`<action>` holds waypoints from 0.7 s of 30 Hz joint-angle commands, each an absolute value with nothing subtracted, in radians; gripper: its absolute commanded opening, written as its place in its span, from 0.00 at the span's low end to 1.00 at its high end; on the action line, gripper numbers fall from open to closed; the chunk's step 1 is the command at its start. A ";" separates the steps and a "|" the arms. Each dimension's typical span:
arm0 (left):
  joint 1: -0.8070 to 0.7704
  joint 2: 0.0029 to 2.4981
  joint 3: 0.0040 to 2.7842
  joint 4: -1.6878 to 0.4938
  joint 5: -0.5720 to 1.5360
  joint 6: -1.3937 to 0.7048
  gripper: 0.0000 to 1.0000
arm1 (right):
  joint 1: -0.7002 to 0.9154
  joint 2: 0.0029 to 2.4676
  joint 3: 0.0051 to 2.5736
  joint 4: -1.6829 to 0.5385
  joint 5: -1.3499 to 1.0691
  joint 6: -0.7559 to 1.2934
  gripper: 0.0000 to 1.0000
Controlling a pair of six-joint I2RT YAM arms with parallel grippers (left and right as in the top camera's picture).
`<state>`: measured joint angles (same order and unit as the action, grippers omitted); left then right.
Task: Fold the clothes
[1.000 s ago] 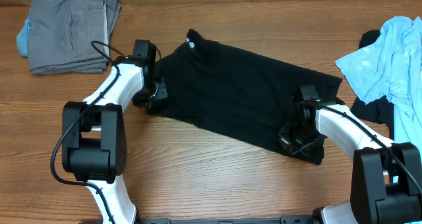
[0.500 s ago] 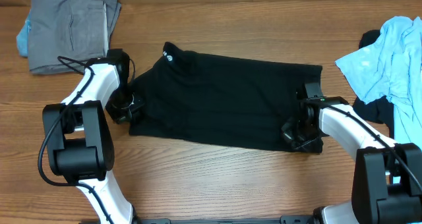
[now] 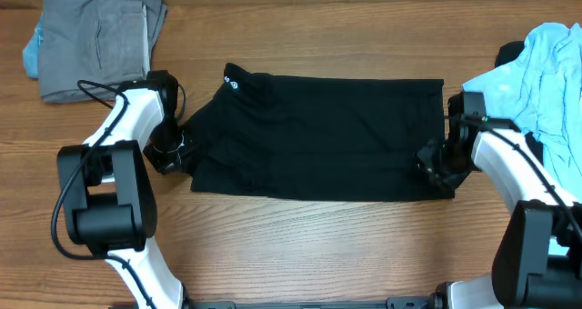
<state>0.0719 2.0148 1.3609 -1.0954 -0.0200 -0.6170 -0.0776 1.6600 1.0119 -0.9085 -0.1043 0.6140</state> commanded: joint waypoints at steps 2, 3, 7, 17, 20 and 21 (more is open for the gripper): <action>0.073 1.875 1.357 -1.088 -0.018 -0.619 0.12 | -0.076 1.663 1.168 -1.011 -0.113 0.533 0.83; 0.071 1.857 1.357 -1.086 -0.018 -0.604 0.14 | -0.076 1.663 1.183 -1.028 -0.113 0.534 0.88; 0.049 1.785 1.357 -1.079 -0.010 -0.579 0.24 | -0.077 1.663 1.203 -1.081 -0.113 0.534 1.00; -0.044 1.762 1.357 -1.069 0.072 -0.560 0.43 | -0.078 1.663 1.103 -1.033 -0.099 0.554 0.97; -0.076 1.762 1.357 -1.066 0.072 -0.556 0.44 | -0.078 1.663 1.050 -0.962 -0.116 0.554 0.90; -0.087 1.762 1.357 -1.065 0.071 -0.553 0.46 | -0.078 1.663 1.037 -0.938 -0.128 0.554 0.87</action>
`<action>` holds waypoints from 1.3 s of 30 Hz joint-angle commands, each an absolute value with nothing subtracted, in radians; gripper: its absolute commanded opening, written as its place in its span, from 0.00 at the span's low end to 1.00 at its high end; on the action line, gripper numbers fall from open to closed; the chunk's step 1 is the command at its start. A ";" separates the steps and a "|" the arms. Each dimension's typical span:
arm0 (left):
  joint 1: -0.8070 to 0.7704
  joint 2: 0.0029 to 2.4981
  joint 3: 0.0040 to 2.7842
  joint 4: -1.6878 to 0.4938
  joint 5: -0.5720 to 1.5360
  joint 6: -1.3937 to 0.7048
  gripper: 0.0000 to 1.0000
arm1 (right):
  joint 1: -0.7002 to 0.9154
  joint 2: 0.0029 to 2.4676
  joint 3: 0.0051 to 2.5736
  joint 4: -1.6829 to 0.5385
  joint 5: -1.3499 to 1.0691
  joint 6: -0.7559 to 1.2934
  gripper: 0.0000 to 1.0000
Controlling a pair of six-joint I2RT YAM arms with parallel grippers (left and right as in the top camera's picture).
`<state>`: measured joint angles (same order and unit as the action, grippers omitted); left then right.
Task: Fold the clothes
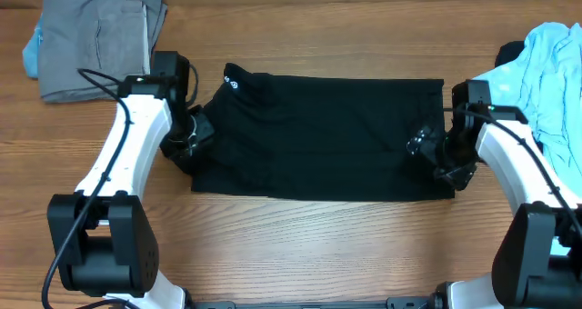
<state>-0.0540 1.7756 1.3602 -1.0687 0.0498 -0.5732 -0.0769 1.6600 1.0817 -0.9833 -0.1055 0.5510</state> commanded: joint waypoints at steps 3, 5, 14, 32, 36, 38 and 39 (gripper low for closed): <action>-0.112 1.762 1.357 -1.065 0.071 -0.545 0.49 | -0.078 1.664 1.013 -0.881 -0.147 0.559 0.85; -0.124 1.762 1.357 -1.066 0.071 -0.544 0.49 | -0.078 1.664 1.008 -0.844 -0.142 0.578 0.84; -0.146 1.762 1.357 -1.071 0.072 -0.519 0.50 | -0.078 1.742 1.002 -0.740 -0.144 0.633 0.79; -0.146 1.762 1.357 -1.058 0.072 -0.498 0.52 | -0.082 1.787 1.052 -0.596 -0.027 0.681 1.00; -0.148 1.761 1.357 -1.068 0.072 -0.448 0.57 | -0.083 1.774 1.122 -0.702 -0.069 0.682 1.00; -0.152 1.756 1.357 -1.084 0.073 -0.449 0.58 | -0.083 1.753 1.167 -0.752 -0.093 0.682 1.00; -0.156 1.752 1.357 -1.091 0.078 -0.450 0.58 | -0.082 1.744 1.180 -0.767 -0.101 0.682 1.00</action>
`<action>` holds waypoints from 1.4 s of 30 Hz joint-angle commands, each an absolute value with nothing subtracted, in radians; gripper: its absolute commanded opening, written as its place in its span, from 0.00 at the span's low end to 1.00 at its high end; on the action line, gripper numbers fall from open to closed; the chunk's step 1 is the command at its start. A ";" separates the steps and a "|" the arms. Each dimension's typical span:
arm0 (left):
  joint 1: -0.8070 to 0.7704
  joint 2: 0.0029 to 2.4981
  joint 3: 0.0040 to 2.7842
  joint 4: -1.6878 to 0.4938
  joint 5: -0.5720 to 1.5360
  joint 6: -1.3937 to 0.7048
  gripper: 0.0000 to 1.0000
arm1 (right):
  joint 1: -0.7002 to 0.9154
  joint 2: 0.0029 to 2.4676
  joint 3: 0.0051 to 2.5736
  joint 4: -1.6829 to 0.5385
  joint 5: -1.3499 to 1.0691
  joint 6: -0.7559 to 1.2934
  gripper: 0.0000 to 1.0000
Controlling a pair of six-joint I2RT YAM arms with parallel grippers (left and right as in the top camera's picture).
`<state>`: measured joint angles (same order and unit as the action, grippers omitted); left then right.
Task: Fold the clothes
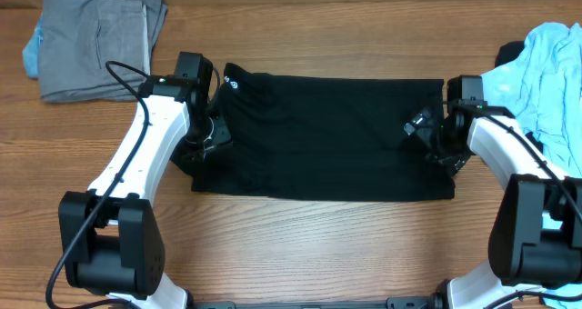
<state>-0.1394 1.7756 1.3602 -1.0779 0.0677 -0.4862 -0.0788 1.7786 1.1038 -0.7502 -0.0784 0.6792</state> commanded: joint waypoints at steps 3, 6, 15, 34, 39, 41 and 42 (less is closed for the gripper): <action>-0.178 1.735 1.357 -1.122 0.079 -0.471 0.58 | -0.079 1.703 1.211 -0.800 -0.173 0.682 1.00; -0.215 1.732 1.357 -1.149 0.080 -0.485 0.66 | -0.078 1.684 1.211 -0.800 -0.281 0.682 1.00; -0.272 1.761 1.301 -1.106 0.074 -0.566 0.90 | -0.051 1.685 1.201 -0.815 -0.287 0.673 1.00; -0.269 1.925 1.274 -1.003 0.102 -0.655 0.84 | -0.051 1.685 1.199 -0.837 -0.248 0.655 1.00; -0.269 1.927 1.274 -0.989 0.101 -0.655 0.72 | -0.051 1.685 1.199 -0.838 -0.247 0.654 1.00; -0.269 1.927 1.274 -0.989 0.100 -0.654 0.68 | -0.051 1.685 1.199 -0.838 -0.243 0.654 1.00; -0.269 1.927 1.274 -0.989 0.096 -0.654 0.64 | -0.051 1.685 1.199 -0.837 -0.240 0.655 1.00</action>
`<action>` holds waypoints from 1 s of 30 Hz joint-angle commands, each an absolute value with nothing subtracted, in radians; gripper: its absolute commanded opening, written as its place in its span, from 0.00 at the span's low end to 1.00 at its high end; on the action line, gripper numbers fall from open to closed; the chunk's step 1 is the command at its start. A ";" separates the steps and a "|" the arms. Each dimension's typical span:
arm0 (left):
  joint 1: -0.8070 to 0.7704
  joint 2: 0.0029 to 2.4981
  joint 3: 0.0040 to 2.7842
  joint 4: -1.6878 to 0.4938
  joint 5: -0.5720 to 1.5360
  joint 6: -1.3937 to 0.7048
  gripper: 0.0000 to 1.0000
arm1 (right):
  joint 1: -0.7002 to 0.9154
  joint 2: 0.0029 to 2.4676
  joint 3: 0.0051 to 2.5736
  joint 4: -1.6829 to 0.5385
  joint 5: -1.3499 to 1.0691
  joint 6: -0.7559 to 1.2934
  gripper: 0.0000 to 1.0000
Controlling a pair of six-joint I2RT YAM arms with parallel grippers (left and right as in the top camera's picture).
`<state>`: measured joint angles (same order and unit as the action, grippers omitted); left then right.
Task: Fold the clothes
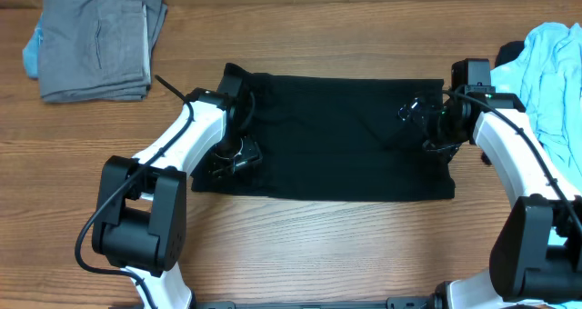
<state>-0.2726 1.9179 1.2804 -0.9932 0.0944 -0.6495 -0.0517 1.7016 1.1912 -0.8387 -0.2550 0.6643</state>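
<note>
A black garment (336, 136) lies spread flat in the middle of the table. My left gripper (238, 154) is over its left part, shut on the left edge, which is drawn in from where it lay. Over the right part my right gripper (414, 118) is shut on a flap of cloth, and a crease runs off to its left. The dark fingers show poorly against the black cloth. The garment's lower right corner (450, 194) still lies flat.
A folded grey garment (95, 41) with a bit of light blue under it sits at the back left. A heap of light blue clothes (550, 73) lies at the right edge. Bare wood runs along the front.
My left gripper has moved right and nearer the front, further in over the garment. My right gripper has moved a little left and toward the back, over the upper right part.
Both grippers started at the garment's outer edges, the left at the left tip, the right at the lower right edge. At each later moment they stood further in. Now both are well over the cloth and the left tip no longer sticks out.
</note>
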 commanded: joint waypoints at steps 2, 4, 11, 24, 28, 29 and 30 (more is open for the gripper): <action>-0.269 1.927 1.274 -0.989 0.087 -0.654 0.53 | -0.051 1.685 1.199 -0.837 -0.236 0.655 1.00; -0.269 1.927 1.274 -0.989 0.073 -0.653 0.32 | -0.051 1.685 1.199 -0.837 -0.236 0.655 1.00; -0.269 1.927 1.274 -0.955 0.070 -0.651 0.04 | -0.051 1.685 1.199 -0.840 -0.236 0.655 1.00; -0.269 1.927 1.274 -0.818 0.080 -0.651 0.12 | -0.051 1.685 1.199 -0.845 -0.225 0.654 1.00; -0.269 1.927 1.274 -0.810 0.079 -0.651 0.14 | -0.051 1.685 1.198 -0.848 -0.225 0.654 1.00; -0.269 1.927 1.274 -0.808 0.079 -0.651 0.14 | -0.051 1.685 1.198 -0.848 -0.225 0.654 1.00; -0.269 1.927 1.274 -0.802 0.080 -0.651 0.13 | -0.051 1.685 1.198 -0.847 -0.225 0.654 1.00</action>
